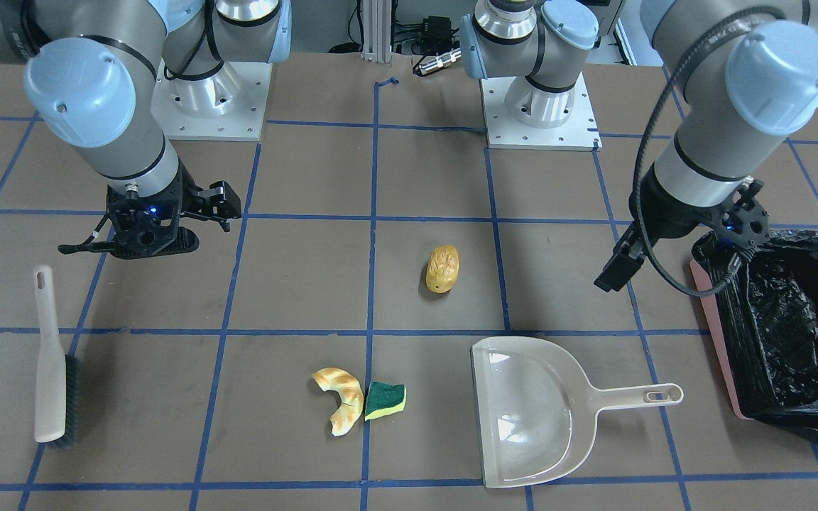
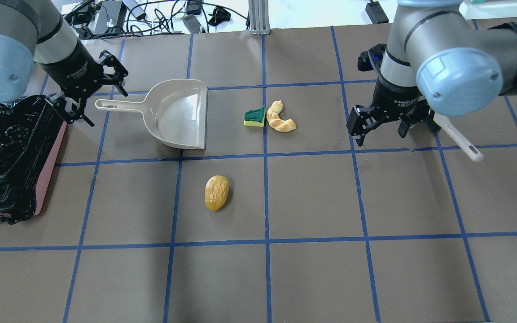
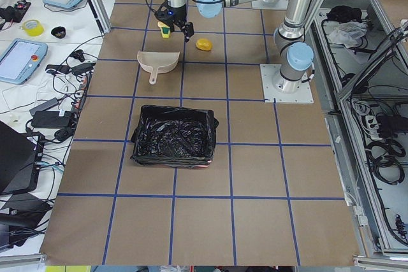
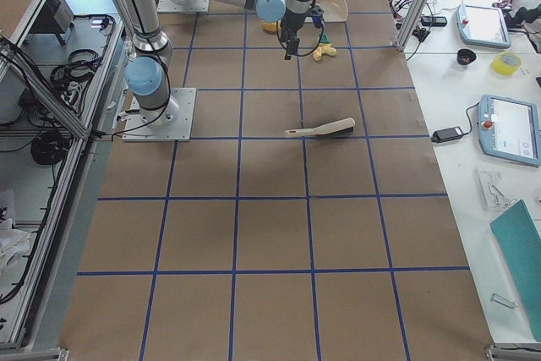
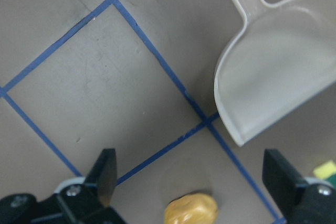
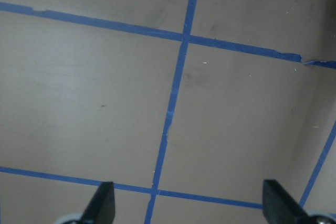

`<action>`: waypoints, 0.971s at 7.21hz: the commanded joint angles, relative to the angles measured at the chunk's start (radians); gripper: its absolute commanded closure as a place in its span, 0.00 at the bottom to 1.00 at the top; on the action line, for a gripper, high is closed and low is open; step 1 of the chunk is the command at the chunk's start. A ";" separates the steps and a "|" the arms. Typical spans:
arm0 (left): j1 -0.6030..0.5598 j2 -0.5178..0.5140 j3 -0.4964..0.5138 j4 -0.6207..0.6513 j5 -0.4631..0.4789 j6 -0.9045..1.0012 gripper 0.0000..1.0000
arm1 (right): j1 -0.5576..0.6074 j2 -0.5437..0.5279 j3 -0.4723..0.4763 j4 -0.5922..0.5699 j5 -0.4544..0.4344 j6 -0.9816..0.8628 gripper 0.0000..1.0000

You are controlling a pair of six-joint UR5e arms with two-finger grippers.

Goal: Sweep and dump trash into bin
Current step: 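Grasp the white brush handle with the right gripper and lift it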

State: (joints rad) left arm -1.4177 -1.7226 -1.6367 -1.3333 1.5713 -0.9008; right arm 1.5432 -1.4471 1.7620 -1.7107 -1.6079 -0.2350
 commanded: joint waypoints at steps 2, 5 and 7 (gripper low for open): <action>0.010 -0.139 -0.015 0.319 0.003 -0.318 0.00 | -0.266 0.007 0.076 -0.064 -0.004 -0.426 0.00; 0.013 -0.259 0.028 0.402 0.009 -0.352 0.00 | -0.411 0.112 0.076 -0.273 -0.113 -0.701 0.05; 0.014 -0.305 0.069 0.402 0.009 -0.360 0.00 | -0.434 0.157 0.079 -0.291 -0.112 -0.754 0.07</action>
State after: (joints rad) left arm -1.4051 -1.9974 -1.5930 -0.9330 1.5792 -1.2570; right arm 1.1256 -1.3135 1.8386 -1.9777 -1.7136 -0.9581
